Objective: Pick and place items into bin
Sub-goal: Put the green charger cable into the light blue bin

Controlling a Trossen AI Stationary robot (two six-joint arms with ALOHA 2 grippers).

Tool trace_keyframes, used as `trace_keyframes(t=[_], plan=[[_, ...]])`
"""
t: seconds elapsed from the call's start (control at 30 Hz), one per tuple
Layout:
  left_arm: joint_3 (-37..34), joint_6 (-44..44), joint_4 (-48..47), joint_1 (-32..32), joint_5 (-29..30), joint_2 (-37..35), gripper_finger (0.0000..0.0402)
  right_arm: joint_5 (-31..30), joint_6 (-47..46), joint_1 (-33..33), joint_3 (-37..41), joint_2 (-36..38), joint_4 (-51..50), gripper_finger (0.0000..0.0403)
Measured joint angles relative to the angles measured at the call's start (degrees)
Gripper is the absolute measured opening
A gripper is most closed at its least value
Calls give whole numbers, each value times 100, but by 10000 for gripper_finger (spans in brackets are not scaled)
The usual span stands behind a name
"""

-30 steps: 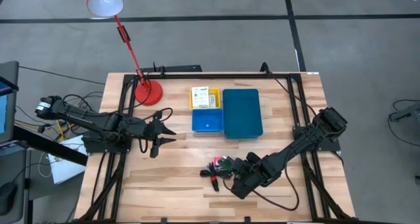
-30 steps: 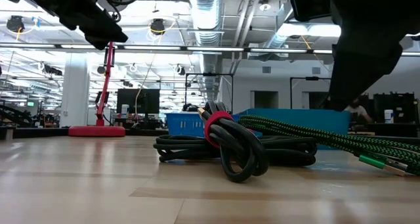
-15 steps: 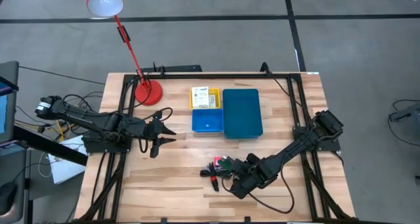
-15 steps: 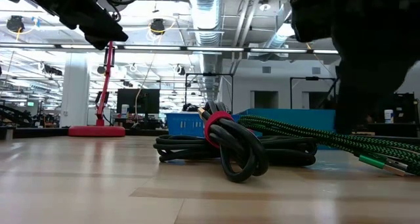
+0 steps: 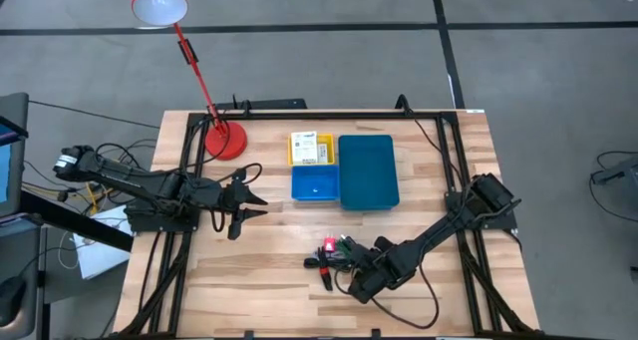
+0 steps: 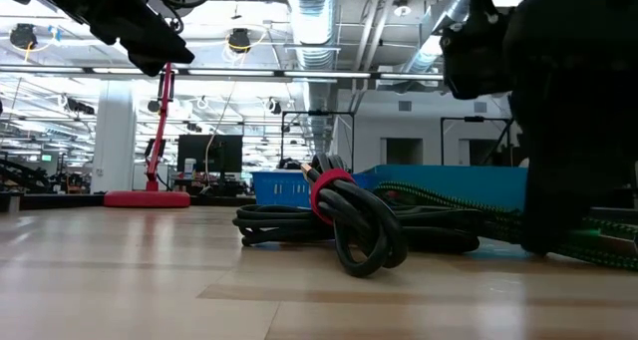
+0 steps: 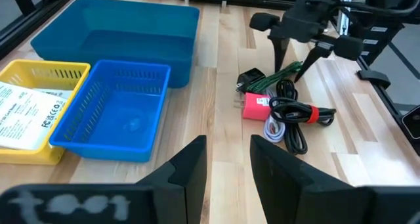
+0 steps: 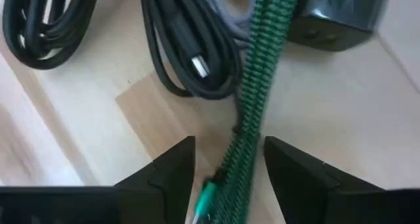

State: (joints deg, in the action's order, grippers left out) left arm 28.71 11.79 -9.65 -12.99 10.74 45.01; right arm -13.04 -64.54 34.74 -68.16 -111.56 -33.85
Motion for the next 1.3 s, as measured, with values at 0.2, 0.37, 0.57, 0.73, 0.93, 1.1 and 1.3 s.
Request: trace_keyframes(t=[0.2,0.37,0.57,0.73,0.93,1.1,1.3], plan=[[0,4,1,0,0,0,105,-55,-45,0,-4,-32,-84,119],[0,73,0,0,-4,0,105,-78,-307,0,-2,-32,-190,52],[0,109,0,0,-4,0,105,-253,-618,103,-62,-51,-316,17],[0,111,0,0,-4,0,105,-381,-710,232,-467,-77,-919,27],[0,111,0,0,-8,0,105,-1155,-773,338,-1308,-72,-2270,14],[0,113,0,0,-7,0,105,-2206,-1038,158,-2043,-65,-3875,24],[0,231,2,0,-7,0,105,-3015,-1187,-585,-2642,-56,-5539,11]])
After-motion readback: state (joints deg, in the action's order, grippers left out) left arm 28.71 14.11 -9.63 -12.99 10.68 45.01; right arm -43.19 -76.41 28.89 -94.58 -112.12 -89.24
